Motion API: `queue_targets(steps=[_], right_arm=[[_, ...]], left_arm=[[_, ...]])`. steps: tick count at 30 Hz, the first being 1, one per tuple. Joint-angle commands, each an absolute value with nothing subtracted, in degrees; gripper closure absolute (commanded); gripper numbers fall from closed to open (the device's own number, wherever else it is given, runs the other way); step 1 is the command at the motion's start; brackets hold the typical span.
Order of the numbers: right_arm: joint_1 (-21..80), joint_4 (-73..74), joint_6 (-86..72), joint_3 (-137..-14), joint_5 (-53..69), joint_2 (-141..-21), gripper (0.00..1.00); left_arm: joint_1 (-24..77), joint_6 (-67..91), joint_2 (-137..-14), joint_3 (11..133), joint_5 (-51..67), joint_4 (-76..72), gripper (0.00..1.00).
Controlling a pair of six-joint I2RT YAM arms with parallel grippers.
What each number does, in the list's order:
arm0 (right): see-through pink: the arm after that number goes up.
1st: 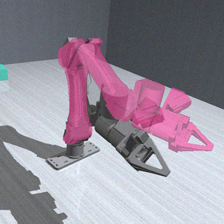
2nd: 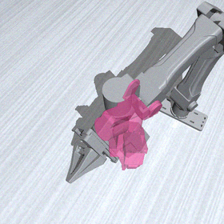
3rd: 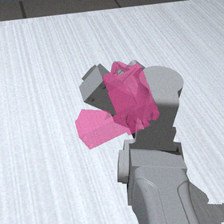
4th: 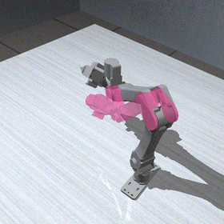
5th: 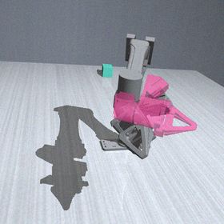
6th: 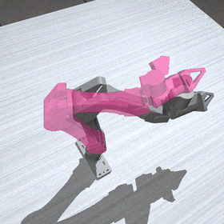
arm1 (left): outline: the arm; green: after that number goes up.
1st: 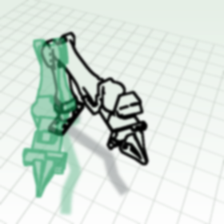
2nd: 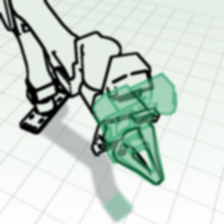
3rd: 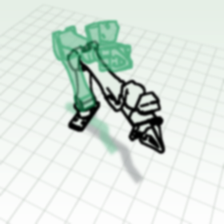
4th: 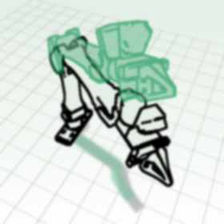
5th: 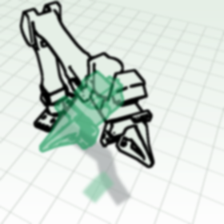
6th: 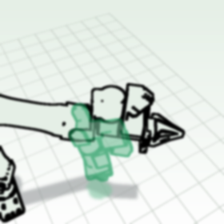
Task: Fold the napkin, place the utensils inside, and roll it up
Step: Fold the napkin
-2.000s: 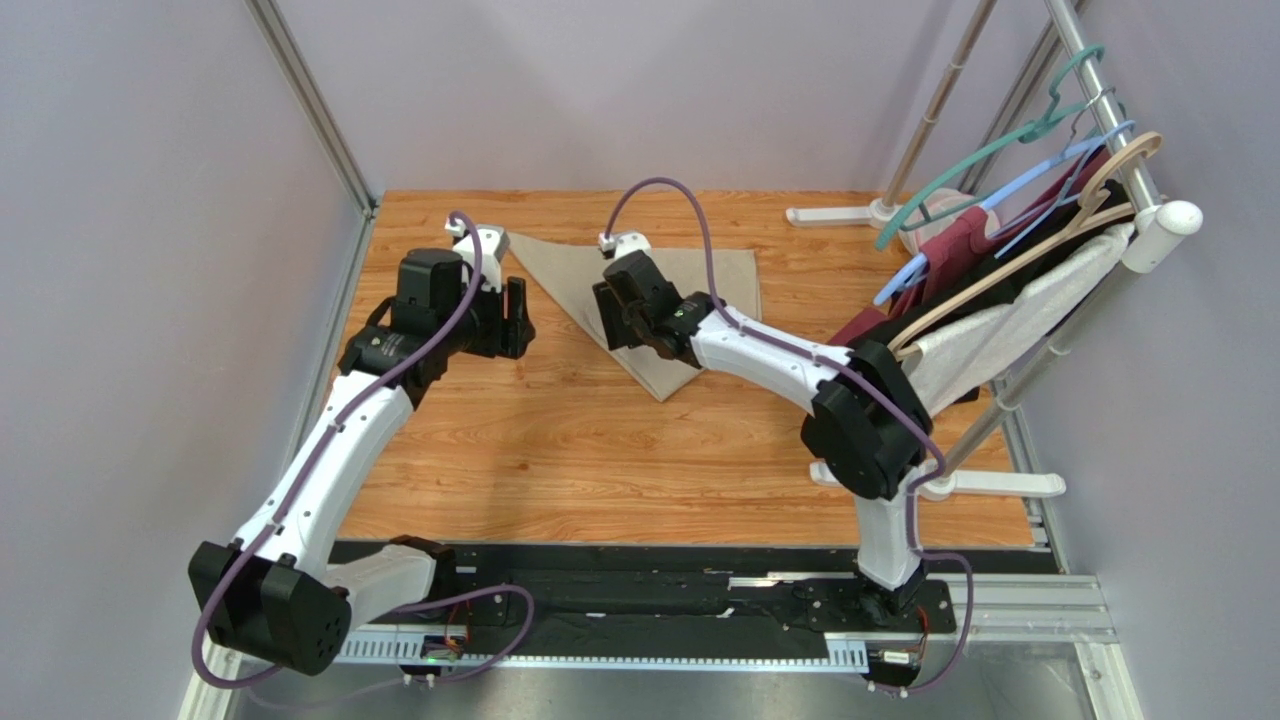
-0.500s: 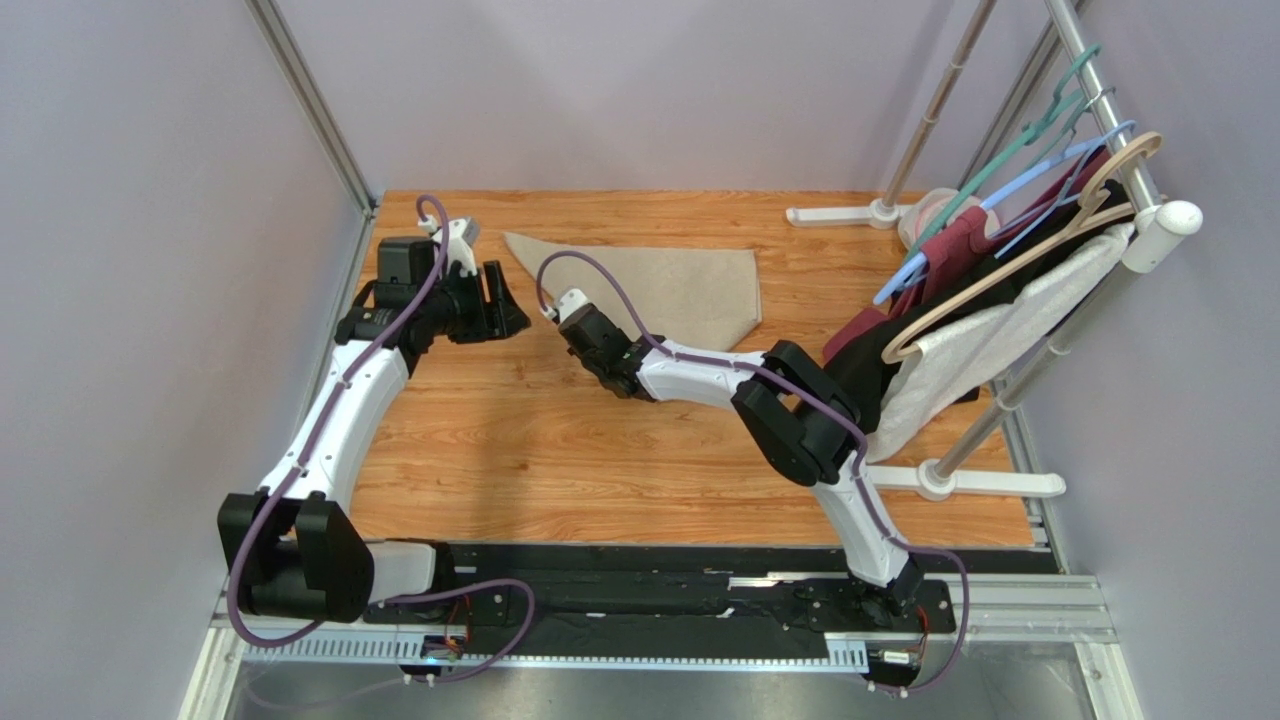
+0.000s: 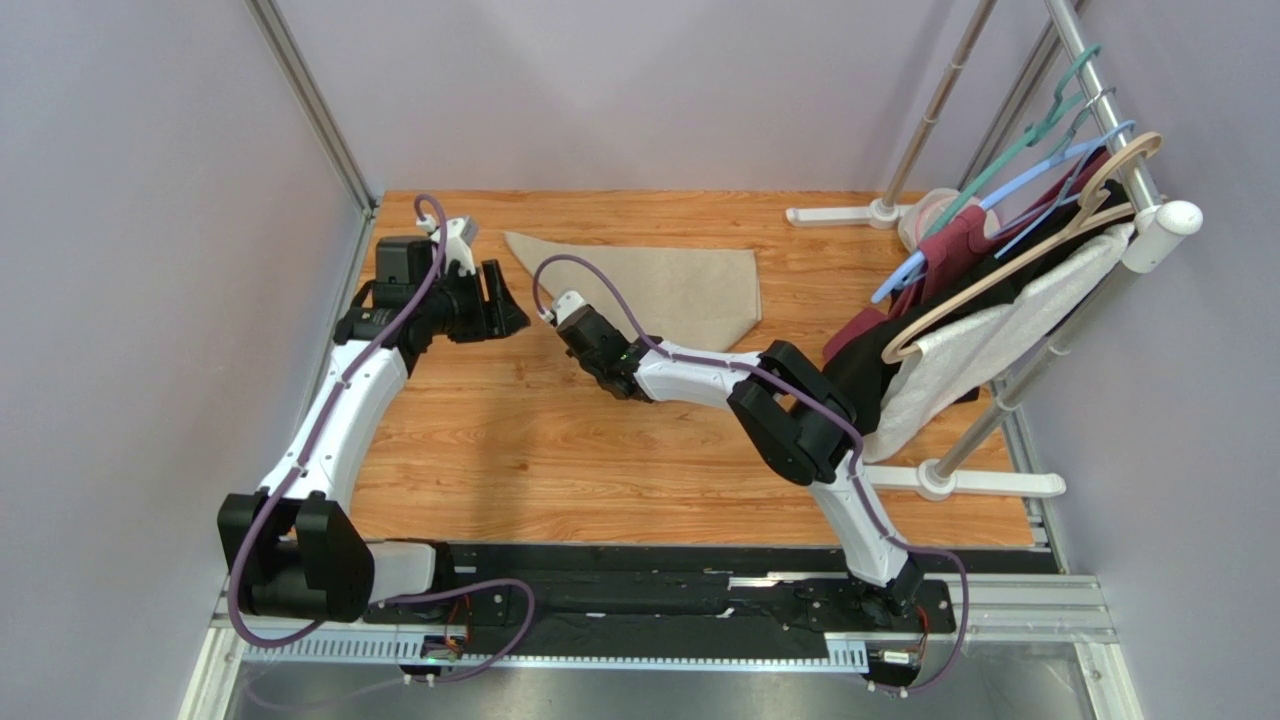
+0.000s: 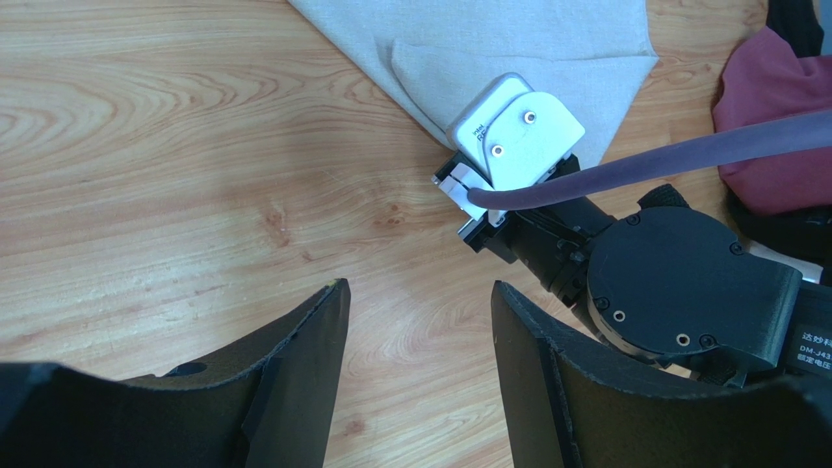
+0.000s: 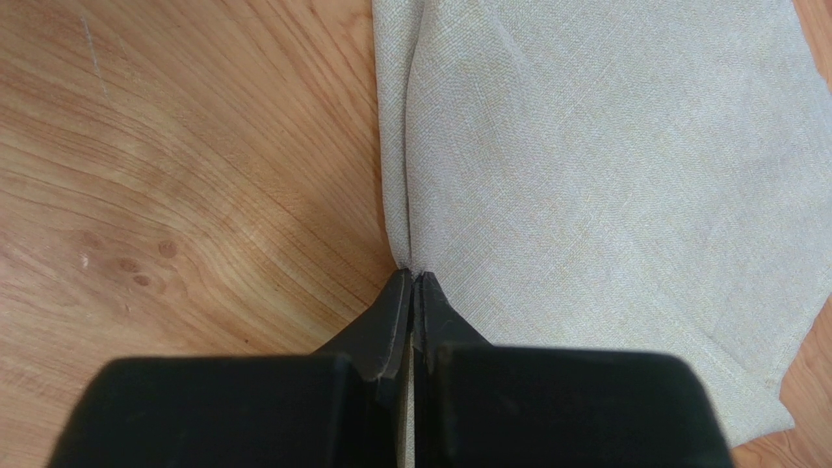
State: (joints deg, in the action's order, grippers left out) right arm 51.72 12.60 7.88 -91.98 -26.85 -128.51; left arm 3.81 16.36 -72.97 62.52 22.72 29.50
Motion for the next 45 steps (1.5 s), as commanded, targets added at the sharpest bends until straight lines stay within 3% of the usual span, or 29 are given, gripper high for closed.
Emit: queue_targets(steps=[1,16,24,36,45], right_arm=[[52.21,12.48,8.26,-91.76,-25.93,-128.24,1.00],[58.36,15.03,-4.04,-78.41,-26.19,-115.50,1.00],[63.10,17.49,-11.68,-71.99,-28.30,-110.75,1.00],[68.81,18.63,-17.31,-66.36,-29.27,-104.51,1.00],[69.70,18.28,-18.19,-65.21,-28.13,-103.62,1.00]], left_arm=[[3.25,17.05,-71.98,62.84,24.52,27.25,0.36],[3.16,26.54,-70.58,56.52,20.41,22.06,0.36],[-3.07,38.49,-65.04,39.83,13.45,8.72,0.38],[-12.56,42.71,-73.90,36.12,9.93,0.36,0.43],[-13.10,43.68,-82.69,37.44,9.66,-5.79,0.52]])
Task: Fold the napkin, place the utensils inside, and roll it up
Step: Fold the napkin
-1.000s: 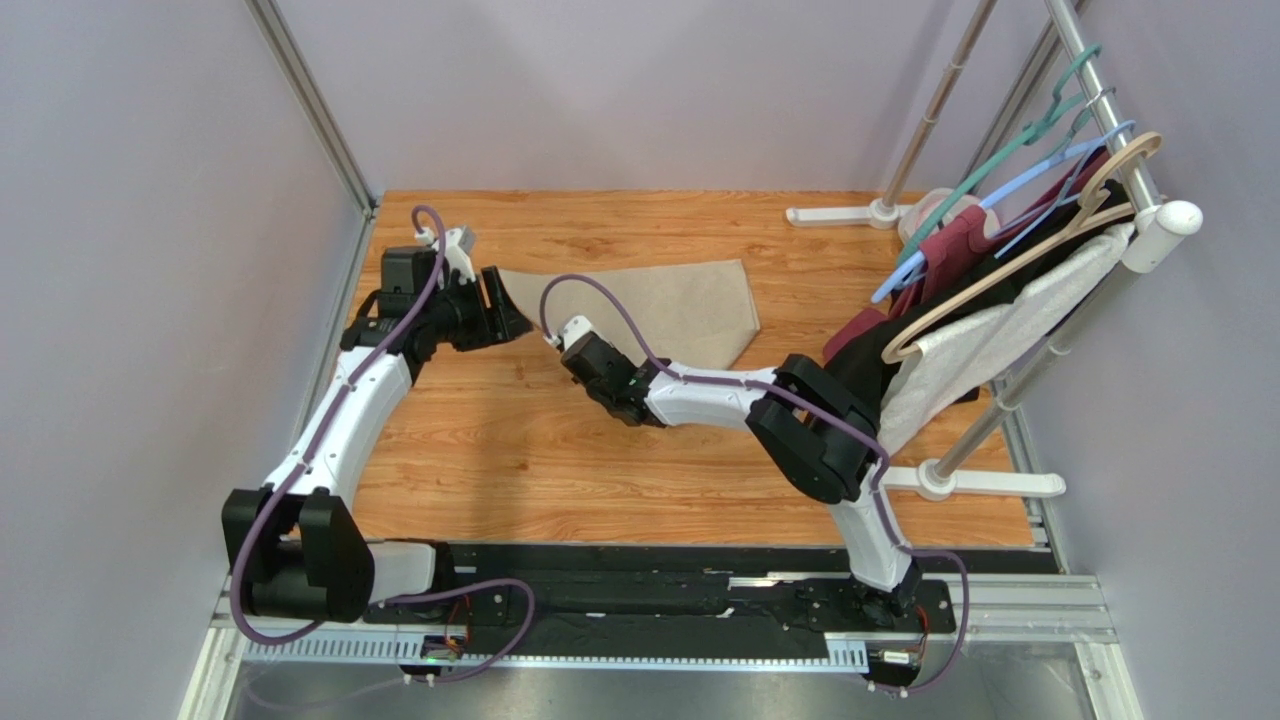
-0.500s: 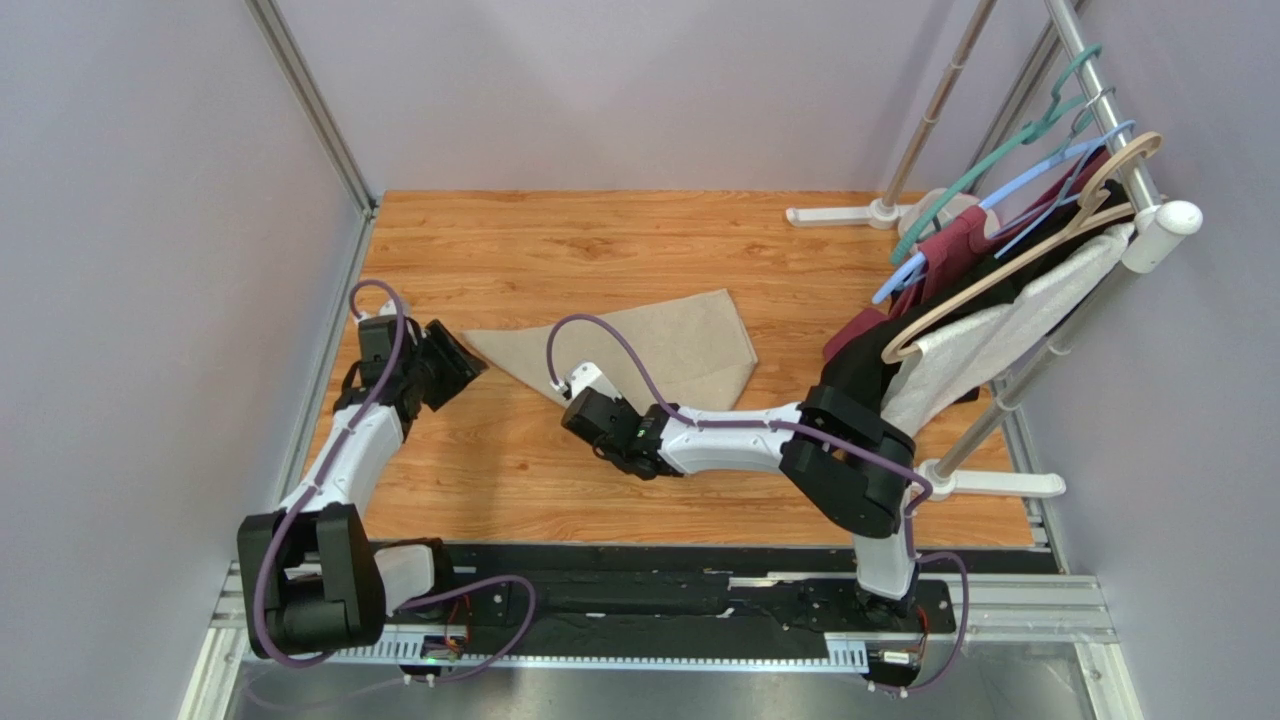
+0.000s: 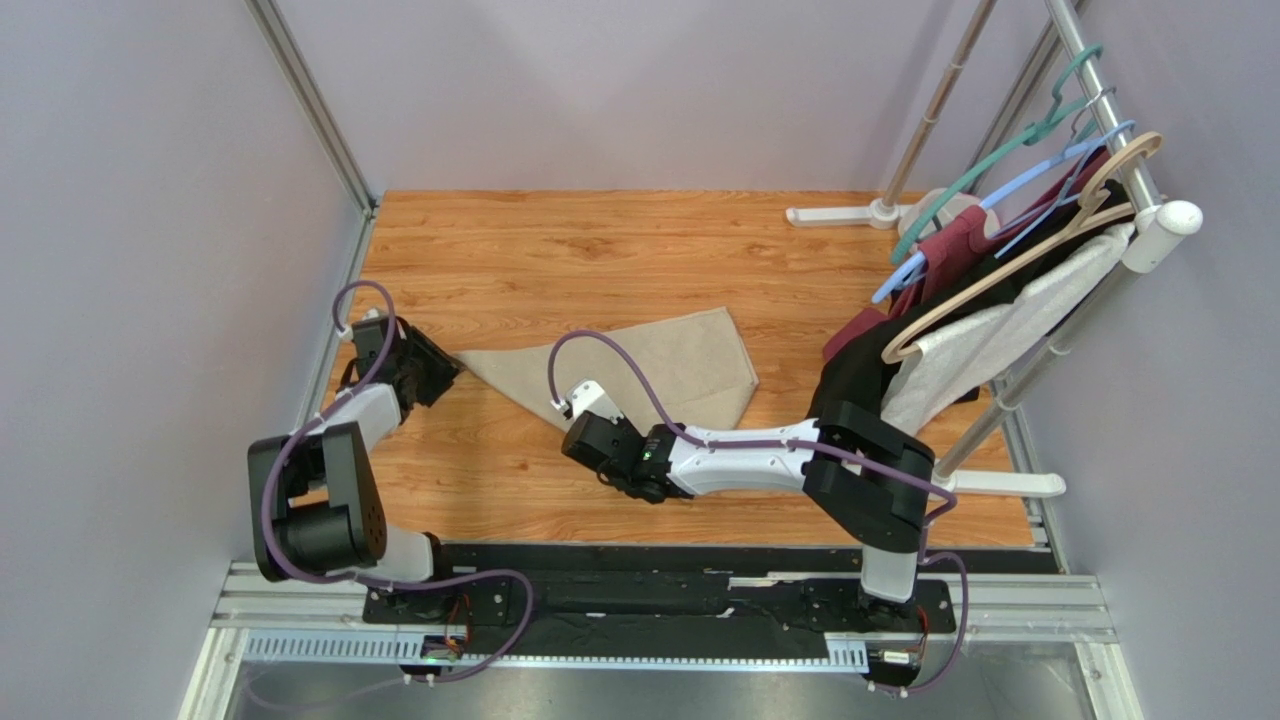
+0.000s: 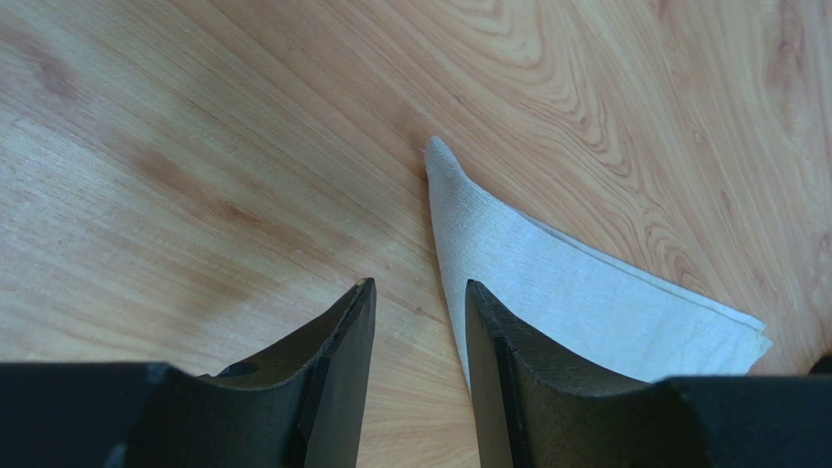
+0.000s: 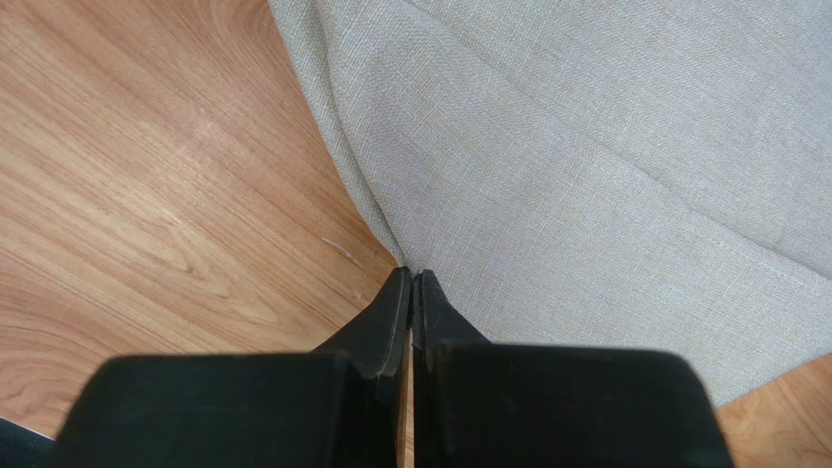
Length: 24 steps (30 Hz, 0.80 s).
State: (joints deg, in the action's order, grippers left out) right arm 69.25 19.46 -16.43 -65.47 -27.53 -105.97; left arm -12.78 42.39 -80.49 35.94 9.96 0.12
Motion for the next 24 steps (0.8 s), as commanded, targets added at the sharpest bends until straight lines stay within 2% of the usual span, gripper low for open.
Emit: queue_targets(steps=[1,8,21,22,24], right_arm=[[69.61,18.19,-18.19,-65.21,-27.95,-103.62,1.00],[69.61,17.58,-17.93,-65.39,-27.42,-103.97,1.00],[69.61,17.84,-17.49,-65.83,-26.89,-105.21,1.00],[69.61,17.84,-17.49,-66.00,-26.98,-105.29,1.00],[69.61,18.02,-17.49,-66.18,-27.16,-105.38,1.00]], left_arm=[[-13.10,44.12,-83.31,37.44,9.75,-6.41,0.53],[-13.18,46.58,-86.22,35.33,11.95,-14.31,0.53],[-13.18,48.34,-92.81,36.91,13.89,-16.09,0.52],[-13.27,48.25,-93.07,37.18,13.80,-16.00,0.58],[-13.18,48.16,-93.16,37.18,13.54,-15.56,0.61]])
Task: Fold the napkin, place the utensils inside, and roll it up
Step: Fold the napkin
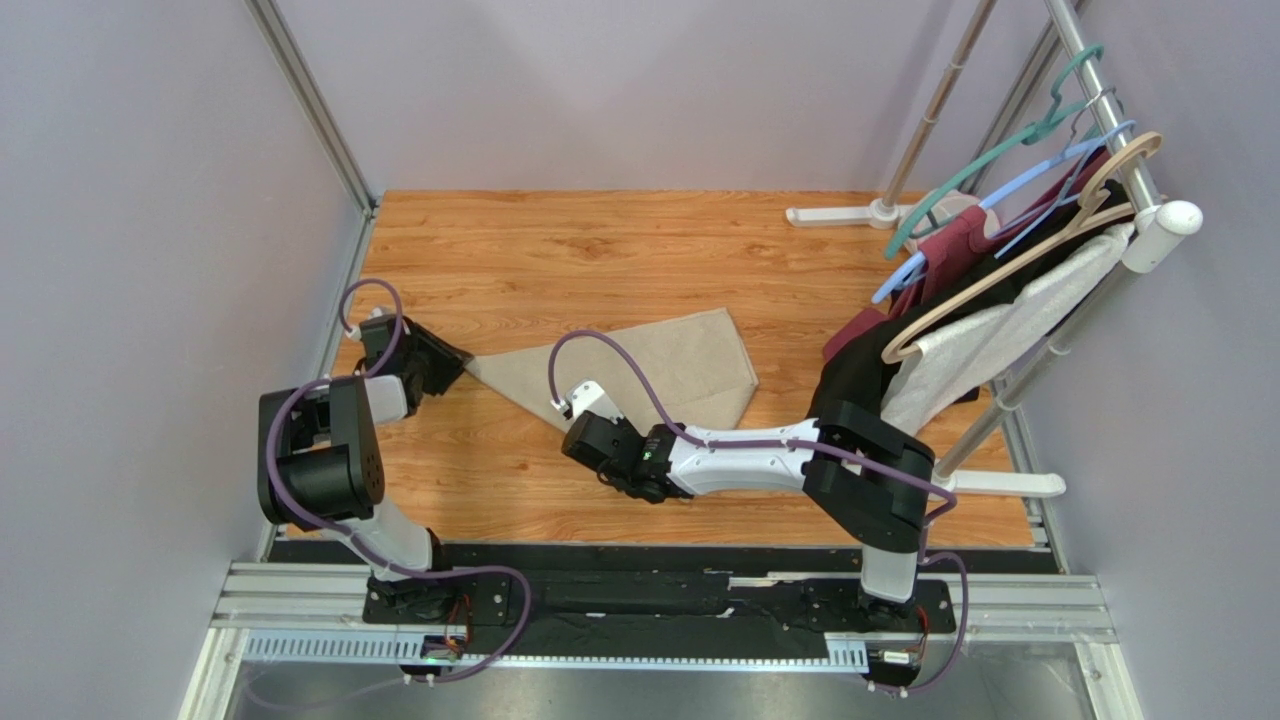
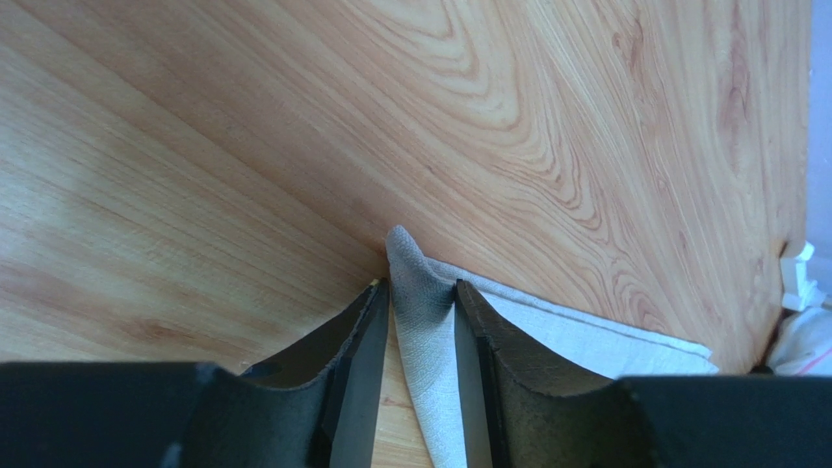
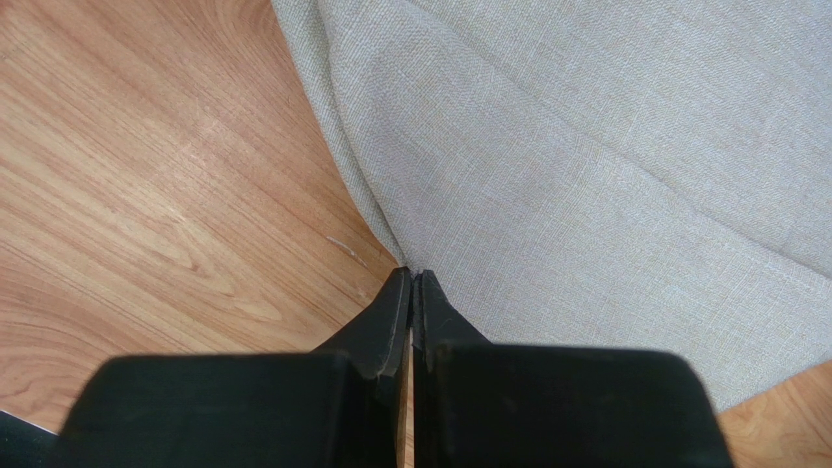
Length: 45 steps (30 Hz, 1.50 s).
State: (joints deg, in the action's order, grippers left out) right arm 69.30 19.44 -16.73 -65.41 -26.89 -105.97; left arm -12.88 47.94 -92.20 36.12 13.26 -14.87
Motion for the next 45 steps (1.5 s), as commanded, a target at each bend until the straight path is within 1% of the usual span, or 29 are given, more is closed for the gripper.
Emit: queue_targets(steps=[1,4,8,11,12,14,15,20,21,22,23,25,26,28,29,32,36,38,41,42,45], right_arm=[[69.61,18.02,-17.58,-66.36,-26.90,-105.55,1.00],[69.61,18.11,-17.49,-66.80,-26.72,-105.82,1.00],[69.61,18.19,-17.31,-66.97,-26.63,-106.08,1.00],[69.61,18.11,-17.32,-66.88,-26.63,-106.17,1.00],[69.61,18.11,-17.40,-66.80,-26.54,-106.17,1.00],[69.52,18.11,-17.31,-66.88,-26.46,-106.17,1.00],[69.61,18.11,-17.40,-66.88,-26.37,-106.08,1.00],[69.61,18.19,-16.97,-67.06,-25.66,-105.73,1.00],[69.61,18.19,-16.96,-67.06,-25.49,-105.56,0.97],[69.61,18.19,-16.79,-67.23,-25.05,-105.47,0.94],[69.61,18.19,-16.61,-67.32,-24.70,-105.21,0.84],[69.61,18.19,-16.09,-67.85,-23.65,-104.42,0.72],[69.61,18.11,-15.91,-68.03,-23.12,-103.89,0.61],[69.61,18.19,-15.30,-68.38,-21.80,-102.06,0.50],[69.61,18.37,-15.12,-68.73,-21.45,-101.35,0.47],[69.43,19.68,-15.03,-69.17,-21.18,-97.75,0.44],[67.59,21.35,-16.43,-67.51,-21.97,-93.00,0.43],[65.05,22.41,-18.01,-66.01,-22.23,-90.11,0.43],[61.62,22.94,-19.60,-61.71,-23.81,-87.28,0.43],[60.74,23.11,-20.12,-59.44,-24.34,-85.71,0.43],[57.23,24.17,-23.02,-55.39,-25.40,-82.89,0.43]], left_arm=[[-13.18,48.16,-93.08,37.09,13.45,-15.47,0.61],[-13.18,47.99,-92.72,37.18,12.83,-14.68,0.65],[-13.18,47.81,-92.72,37.18,12.83,-14.33,0.65],[-13.18,47.72,-93.16,37.70,12.75,-13.71,0.69],[-13.27,47.46,-93.25,37.97,13.01,-13.62,0.74],[-13.18,47.20,-93.69,38.41,13.18,-13.27,0.77],[-13.27,46.94,-93.78,38.67,13.36,-13.18,0.81],[-13.18,45.97,-93.78,38.76,14.41,-13.53,0.90],[-13.18,45.36,-93.69,38.76,14.50,-13.97,0.95],[-13.18,45.00,-93.69,38.76,14.59,-14.50,0.97],[-13.18,44.56,-93.17,38.76,14.76,-14.76,0.99],[-13.18,43.25,-92.38,38.58,14.77,-15.12,1.00],[-13.18,43.16,-91.94,38.41,14.77,-15.38,1.00],[-13.18,42.28,-90.71,38.06,15.20,-16.43,1.00],[-13.27,42.01,-90.27,37.97,15.55,-16.44,1.00],[-13.10,41.57,-88.07,37.36,16.87,-17.58,1.00],[-12.13,40.96,-84.47,36.48,18.28,-19.60,1.00],[-10.91,40.26,-82.27,36.56,18.72,-19.95,1.00],[-6.61,39.20,-79.98,36.39,19.07,-20.21,1.00],[-3.72,38.85,-79.55,36.39,19.16,-20.56,1.00],[-0.27,37.53,-78.58,36.47,19.51,-21.00,1.00]])
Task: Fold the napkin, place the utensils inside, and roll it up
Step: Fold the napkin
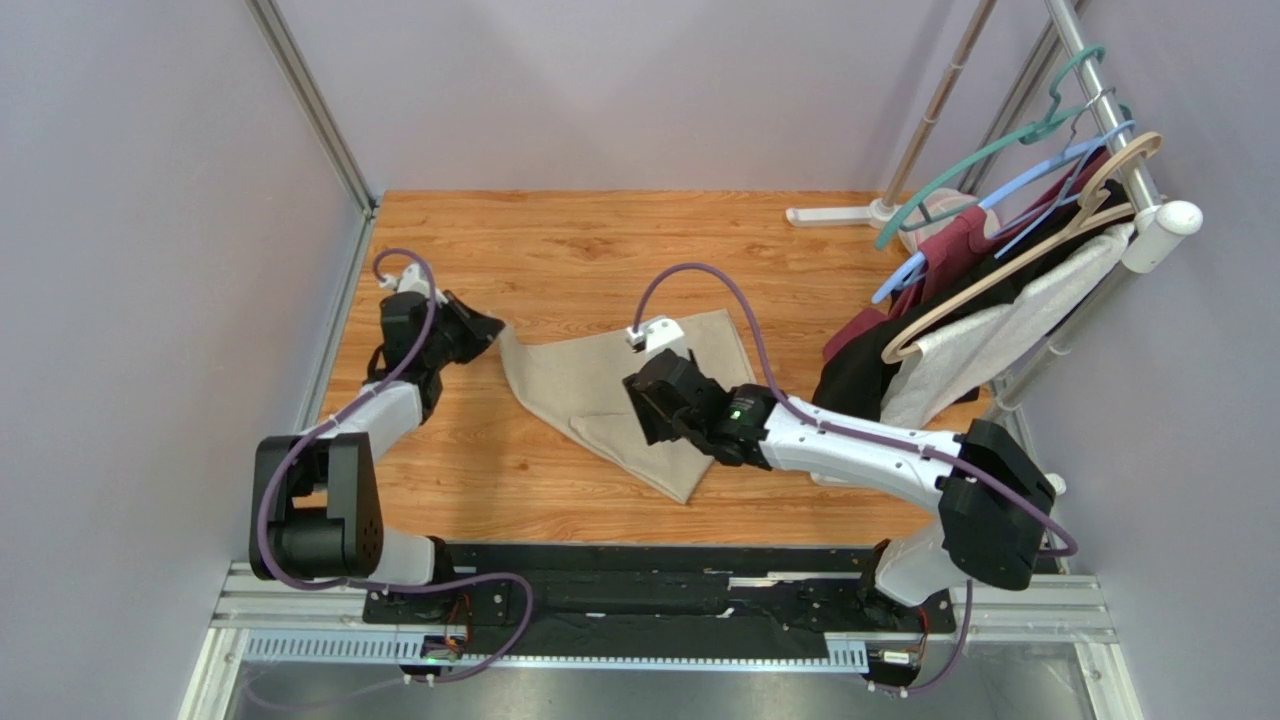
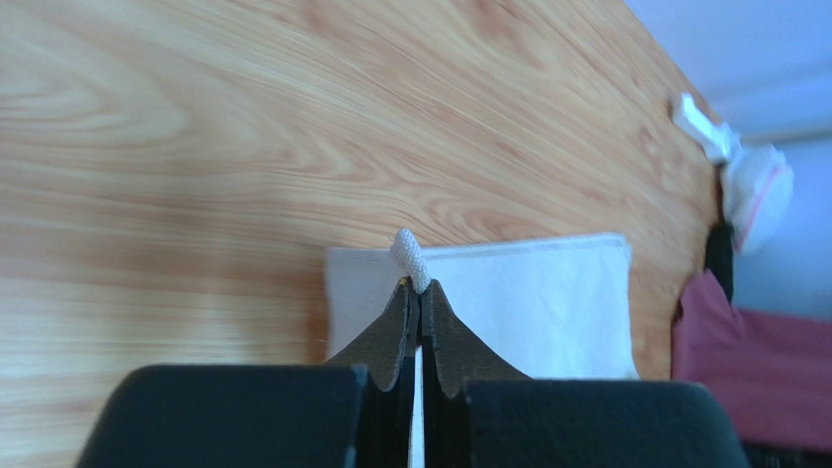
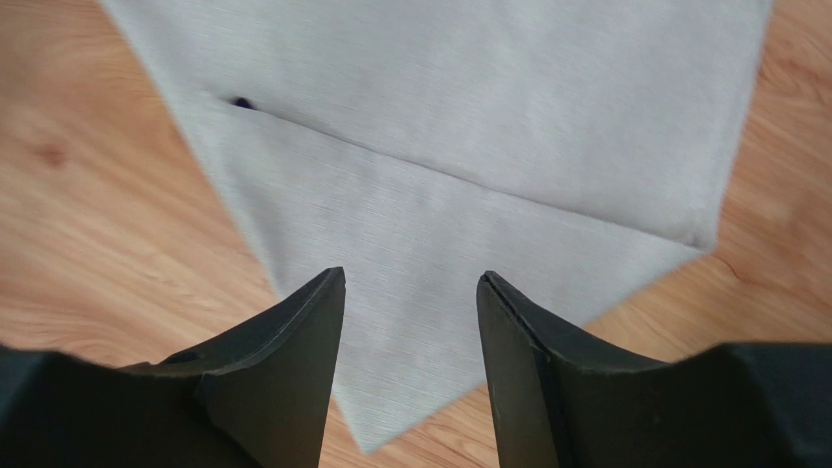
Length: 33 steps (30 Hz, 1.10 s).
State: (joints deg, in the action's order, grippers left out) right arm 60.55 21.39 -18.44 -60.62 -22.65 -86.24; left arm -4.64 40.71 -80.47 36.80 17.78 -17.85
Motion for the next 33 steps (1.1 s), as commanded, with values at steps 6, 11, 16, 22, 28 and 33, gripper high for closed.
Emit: queue_targets(steps=[6,11,16,22,28,33], right_arm=[[52.82,23.73,-26.63,-50.01,-25.05,-78.49,0.43],[52.12,23.90,-29.00,-49.13,-25.84,-78.22,0.44],[51.94,24.87,-32.07,-48.96,-27.95,-77.35,0.44],[51.42,26.10,-33.31,-48.60,-30.23,-76.20,0.44],[50.63,26.19,-34.10,-47.81,-30.76,-74.18,0.43],[50.36,26.19,-34.28,-47.29,-30.76,-73.83,0.43]], left_arm=[[14.14,34.54,-78.66,37.09,20.39,-22.41,1.00],[24.23,32.35,-80.51,38.76,23.38,-23.29,1.00],[31.02,30.06,-82.00,37.71,25.04,-24.78,1.00],[36.47,28.04,-84.37,38.14,28.82,-26.98,1.00],[41.38,25.06,-86.66,38.76,31.81,-27.33,1.00],[44.56,23.56,-88.68,38.93,32.52,-26.81,1.00]])
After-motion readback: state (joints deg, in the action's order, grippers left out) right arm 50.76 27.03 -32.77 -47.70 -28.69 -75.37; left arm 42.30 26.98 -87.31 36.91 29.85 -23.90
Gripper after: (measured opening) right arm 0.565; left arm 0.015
